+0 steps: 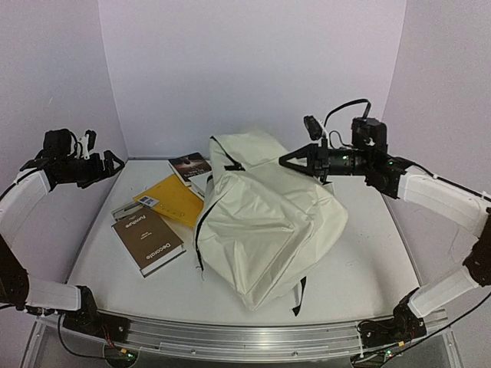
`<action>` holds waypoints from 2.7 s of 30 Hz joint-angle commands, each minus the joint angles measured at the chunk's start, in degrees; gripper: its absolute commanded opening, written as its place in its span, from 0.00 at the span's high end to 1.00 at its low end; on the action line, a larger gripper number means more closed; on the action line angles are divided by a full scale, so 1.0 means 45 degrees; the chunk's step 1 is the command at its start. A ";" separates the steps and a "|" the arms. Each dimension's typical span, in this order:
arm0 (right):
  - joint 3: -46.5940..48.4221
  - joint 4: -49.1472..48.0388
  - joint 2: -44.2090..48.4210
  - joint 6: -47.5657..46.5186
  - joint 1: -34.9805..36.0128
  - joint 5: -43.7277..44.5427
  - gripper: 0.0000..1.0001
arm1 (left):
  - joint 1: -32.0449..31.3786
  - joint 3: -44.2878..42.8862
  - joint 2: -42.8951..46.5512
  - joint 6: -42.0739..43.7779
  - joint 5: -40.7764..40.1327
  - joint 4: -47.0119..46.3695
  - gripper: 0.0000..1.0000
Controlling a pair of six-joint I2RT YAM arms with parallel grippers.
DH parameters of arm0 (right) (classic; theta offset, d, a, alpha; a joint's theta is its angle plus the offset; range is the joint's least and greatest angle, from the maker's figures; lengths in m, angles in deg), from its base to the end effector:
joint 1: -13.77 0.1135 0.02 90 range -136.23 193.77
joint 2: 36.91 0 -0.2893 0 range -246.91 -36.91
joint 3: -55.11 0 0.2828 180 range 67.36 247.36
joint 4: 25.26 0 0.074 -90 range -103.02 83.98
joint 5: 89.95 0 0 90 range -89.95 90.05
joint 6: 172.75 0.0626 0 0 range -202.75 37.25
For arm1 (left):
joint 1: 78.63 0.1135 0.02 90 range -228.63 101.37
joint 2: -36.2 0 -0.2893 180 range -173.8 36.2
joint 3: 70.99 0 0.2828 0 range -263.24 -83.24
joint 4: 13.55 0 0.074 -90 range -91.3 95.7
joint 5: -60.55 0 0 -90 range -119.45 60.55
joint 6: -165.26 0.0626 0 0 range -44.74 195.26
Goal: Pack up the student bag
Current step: Place the student bag at the center of the board, then pick up the student bag at the center of the board.
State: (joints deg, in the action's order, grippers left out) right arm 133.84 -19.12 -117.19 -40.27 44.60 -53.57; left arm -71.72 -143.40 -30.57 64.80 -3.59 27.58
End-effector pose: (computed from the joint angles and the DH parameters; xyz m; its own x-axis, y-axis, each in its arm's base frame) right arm 0.2867 0.2298 0.3761 -0.7527 0.0172 -0.6581 -0.6519 0.1204 0.7487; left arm 0.2946 0.0082 0.3315 -0.6111 -0.2386 -0.7547 0.1356 0.9078 -0.3968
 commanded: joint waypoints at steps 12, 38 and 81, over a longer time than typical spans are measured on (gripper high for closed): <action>0.1807 0.5630 -0.1510 -0.4088 -0.1382 0.9246 0.27 | 0.0016 -0.0103 -0.0203 0.0190 0.0176 -0.0174 0.00; 0.0331 0.7449 -0.0498 -0.0806 -0.0527 0.9884 0.02 | 0.0001 -0.0130 -0.0468 0.0118 0.0319 -0.0122 0.00; -0.1199 0.5927 0.0322 0.3902 0.0242 0.8883 0.10 | 0.0009 -0.0338 -0.0675 0.0051 0.0118 0.0284 0.00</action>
State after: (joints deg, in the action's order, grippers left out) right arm 128.82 13.05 -113.77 -24.65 45.20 -13.40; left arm -71.72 -143.40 -33.64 64.85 -2.82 28.78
